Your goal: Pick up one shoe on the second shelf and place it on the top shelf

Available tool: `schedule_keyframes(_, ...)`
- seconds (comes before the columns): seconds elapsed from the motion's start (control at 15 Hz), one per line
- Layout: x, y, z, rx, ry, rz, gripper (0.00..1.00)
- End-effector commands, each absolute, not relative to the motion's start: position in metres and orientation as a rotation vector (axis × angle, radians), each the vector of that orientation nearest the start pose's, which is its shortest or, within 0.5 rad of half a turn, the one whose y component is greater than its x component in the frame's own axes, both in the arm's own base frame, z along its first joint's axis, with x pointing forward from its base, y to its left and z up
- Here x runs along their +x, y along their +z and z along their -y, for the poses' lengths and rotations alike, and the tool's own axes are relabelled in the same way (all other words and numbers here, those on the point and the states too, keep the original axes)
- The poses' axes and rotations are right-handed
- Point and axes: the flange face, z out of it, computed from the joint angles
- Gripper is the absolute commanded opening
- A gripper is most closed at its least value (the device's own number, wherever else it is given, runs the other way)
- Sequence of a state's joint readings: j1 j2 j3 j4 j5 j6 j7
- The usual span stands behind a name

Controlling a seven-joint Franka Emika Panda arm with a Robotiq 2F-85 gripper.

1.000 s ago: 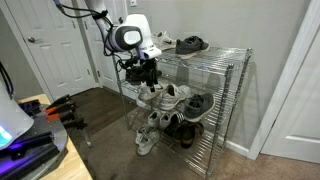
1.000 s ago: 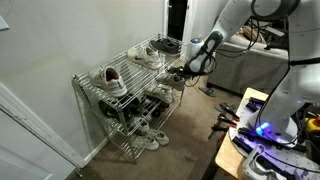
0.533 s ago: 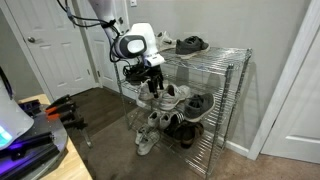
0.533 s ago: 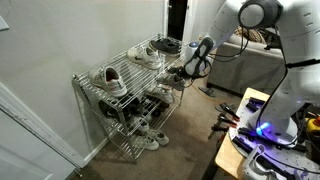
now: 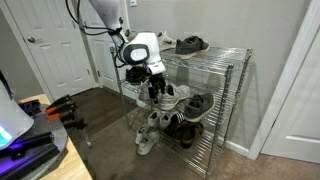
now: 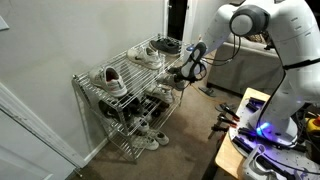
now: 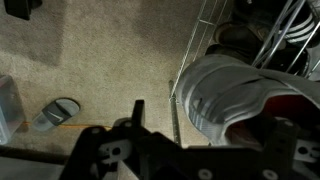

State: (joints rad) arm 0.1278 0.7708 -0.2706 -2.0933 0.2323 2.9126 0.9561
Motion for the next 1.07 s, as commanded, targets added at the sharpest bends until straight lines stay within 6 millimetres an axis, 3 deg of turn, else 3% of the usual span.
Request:
schedule_keyframes(0.0, 0.557, 0.058, 0.101, -2.58, -0.133, -1.9, 0.74)
schedule_keyframes(0.27, 0.557, 0.055, 0.098, -2.579, -0.111, -1.893, 0.46)
schedule_keyframes(0.73, 0.55, 0.07, 0.097, -2.587, -0.137, -1.88, 0.04)
schedule_keyframes(1.0, 0.537, 0.082, 0.094, -2.617, -0.088, -1.869, 0.05)
